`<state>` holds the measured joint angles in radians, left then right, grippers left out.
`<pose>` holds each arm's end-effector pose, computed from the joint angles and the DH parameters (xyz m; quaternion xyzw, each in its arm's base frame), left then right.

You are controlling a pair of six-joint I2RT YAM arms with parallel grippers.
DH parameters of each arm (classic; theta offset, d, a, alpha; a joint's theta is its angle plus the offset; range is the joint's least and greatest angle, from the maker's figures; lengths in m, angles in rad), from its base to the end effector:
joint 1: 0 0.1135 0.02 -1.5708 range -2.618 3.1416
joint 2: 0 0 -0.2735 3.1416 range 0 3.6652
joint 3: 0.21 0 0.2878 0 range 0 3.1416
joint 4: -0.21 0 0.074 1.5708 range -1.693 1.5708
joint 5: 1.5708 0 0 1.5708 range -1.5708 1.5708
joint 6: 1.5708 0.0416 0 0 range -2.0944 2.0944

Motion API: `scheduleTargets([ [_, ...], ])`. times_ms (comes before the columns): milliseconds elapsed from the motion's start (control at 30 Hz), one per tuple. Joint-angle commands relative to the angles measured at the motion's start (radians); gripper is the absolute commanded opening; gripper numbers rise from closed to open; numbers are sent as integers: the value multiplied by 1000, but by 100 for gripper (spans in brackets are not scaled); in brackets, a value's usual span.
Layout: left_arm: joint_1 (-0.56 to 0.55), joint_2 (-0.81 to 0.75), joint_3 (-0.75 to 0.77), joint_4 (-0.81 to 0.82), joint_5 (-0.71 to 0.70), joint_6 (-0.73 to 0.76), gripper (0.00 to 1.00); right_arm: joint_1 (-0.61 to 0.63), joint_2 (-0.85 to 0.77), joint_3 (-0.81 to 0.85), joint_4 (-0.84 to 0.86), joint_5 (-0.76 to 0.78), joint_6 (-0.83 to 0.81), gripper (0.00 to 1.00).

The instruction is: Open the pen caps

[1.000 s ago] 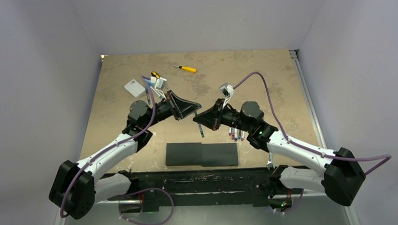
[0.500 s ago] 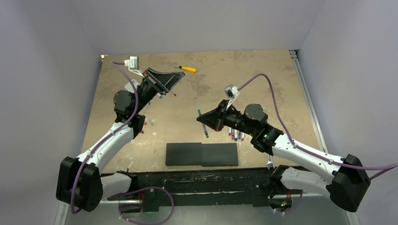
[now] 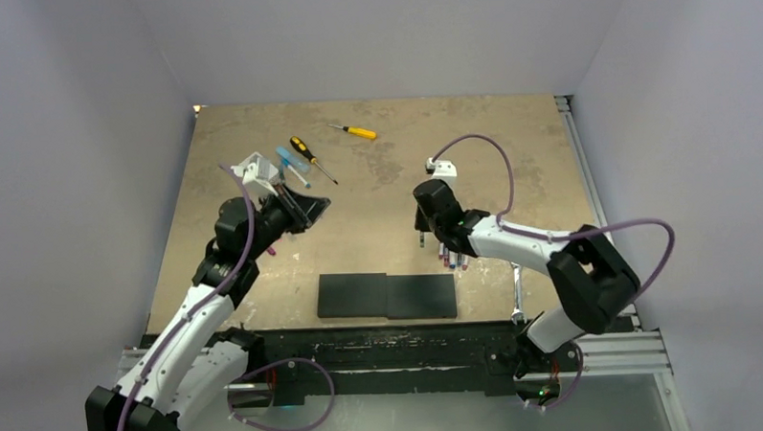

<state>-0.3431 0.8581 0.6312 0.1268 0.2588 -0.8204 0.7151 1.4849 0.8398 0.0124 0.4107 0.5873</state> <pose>0.2248 -0.0916 0.3042 -0.0897 0.7350 -0.4455 0.5032 0.2736 0.2156 0.1984 0.0362 0.8774 0.1236 0.4622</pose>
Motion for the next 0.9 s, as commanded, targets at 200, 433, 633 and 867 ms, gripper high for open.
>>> scheduleTargets([
  [200,-2,-153,-97,-329,-104,126,0,-64,178,102,-51,62,23,0],
  [433,-1,-133,-100,-323,-89,126,0,-74,223,85,-55,53,33,0],
  [633,-2,-129,-104,-312,-83,103,0,-91,243,71,-40,29,36,0],
  [867,-2,-129,-103,-319,-84,97,0,-99,241,72,-36,6,25,12],
])
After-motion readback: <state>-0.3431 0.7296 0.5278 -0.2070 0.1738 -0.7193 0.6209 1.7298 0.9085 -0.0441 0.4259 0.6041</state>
